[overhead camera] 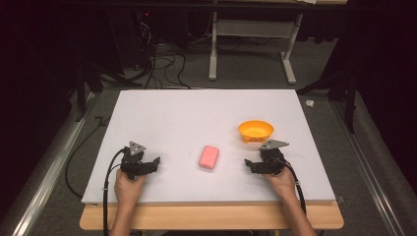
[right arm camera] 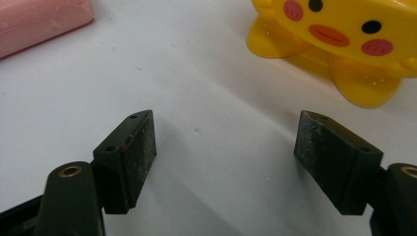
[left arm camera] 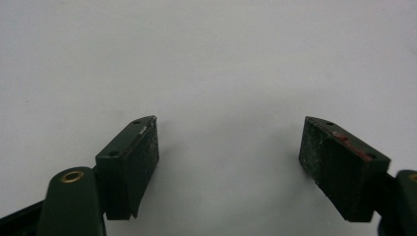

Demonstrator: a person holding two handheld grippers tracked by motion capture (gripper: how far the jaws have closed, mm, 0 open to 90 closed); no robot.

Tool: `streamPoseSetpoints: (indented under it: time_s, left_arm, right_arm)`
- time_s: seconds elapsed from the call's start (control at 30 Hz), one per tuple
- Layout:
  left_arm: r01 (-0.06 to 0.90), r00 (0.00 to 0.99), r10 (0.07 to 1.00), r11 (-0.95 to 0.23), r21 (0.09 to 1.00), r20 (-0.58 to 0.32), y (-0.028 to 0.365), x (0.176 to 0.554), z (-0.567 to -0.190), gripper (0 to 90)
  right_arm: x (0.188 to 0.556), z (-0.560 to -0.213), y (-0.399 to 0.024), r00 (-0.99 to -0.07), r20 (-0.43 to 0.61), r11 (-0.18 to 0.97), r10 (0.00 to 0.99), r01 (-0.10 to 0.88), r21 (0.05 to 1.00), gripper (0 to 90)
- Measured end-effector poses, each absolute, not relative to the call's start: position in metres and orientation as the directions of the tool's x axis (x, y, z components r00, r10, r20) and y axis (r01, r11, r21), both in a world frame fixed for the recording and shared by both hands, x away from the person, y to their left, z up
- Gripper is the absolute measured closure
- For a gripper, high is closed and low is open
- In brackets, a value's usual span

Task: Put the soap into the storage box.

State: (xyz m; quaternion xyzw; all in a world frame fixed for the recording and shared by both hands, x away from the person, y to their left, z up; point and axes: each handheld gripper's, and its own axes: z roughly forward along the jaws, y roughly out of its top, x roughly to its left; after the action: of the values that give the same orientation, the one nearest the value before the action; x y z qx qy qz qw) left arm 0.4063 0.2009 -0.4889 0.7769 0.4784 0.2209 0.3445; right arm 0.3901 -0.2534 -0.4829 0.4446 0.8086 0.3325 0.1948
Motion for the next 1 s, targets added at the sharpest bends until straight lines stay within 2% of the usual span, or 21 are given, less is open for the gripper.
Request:
streamPoseSetpoints:
  time_s: [0.07, 0.1, 0.17, 0.33, 0.57, 0.77, 1.0]
  left_arm:
    - [0.590, 0.444, 0.896, -0.305, 0.747, 0.015, 0.201, 0.406, -0.489, 23.4]
    - [0.588, 0.443, 0.896, -0.308, 0.748, 0.021, 0.200, 0.406, -0.489, 23.3]
    - [0.587, 0.443, 0.896, -0.311, 0.748, 0.025, 0.200, 0.406, -0.489, 23.2]
    - [0.588, 0.438, 0.898, -0.308, 0.748, 0.026, 0.200, 0.406, -0.489, 22.2]
    - [0.590, 0.438, 0.899, -0.306, 0.747, 0.021, 0.200, 0.406, -0.489, 22.0]
    - [0.598, 0.440, 0.898, -0.299, 0.744, 0.008, 0.201, 0.407, -0.489, 22.1]
    - [0.600, 0.440, 0.898, -0.297, 0.743, 0.003, 0.202, 0.407, -0.489, 22.2]
  right_arm:
    - [0.390, -0.483, -0.253, -0.529, -0.020, 0.386, 0.848, 0.592, 0.708, 24.1]
    - [0.391, -0.482, -0.253, -0.518, -0.022, 0.381, 0.855, 0.598, 0.705, 18.6]
    - [0.391, -0.483, -0.253, -0.502, -0.027, 0.374, 0.864, 0.606, 0.702, 17.1]
    - [0.390, -0.480, -0.256, -0.502, 0.020, 0.339, 0.864, 0.613, 0.714, 18.9]
    - [0.383, -0.471, -0.255, -0.513, 0.017, 0.331, 0.858, 0.578, 0.746, 19.5]
    - [0.380, -0.463, -0.252, -0.543, 0.059, 0.307, 0.838, 0.556, 0.772, 19.7]
    - [0.380, -0.454, -0.244, -0.580, 0.061, 0.314, 0.813, 0.525, 0.791, 19.7]
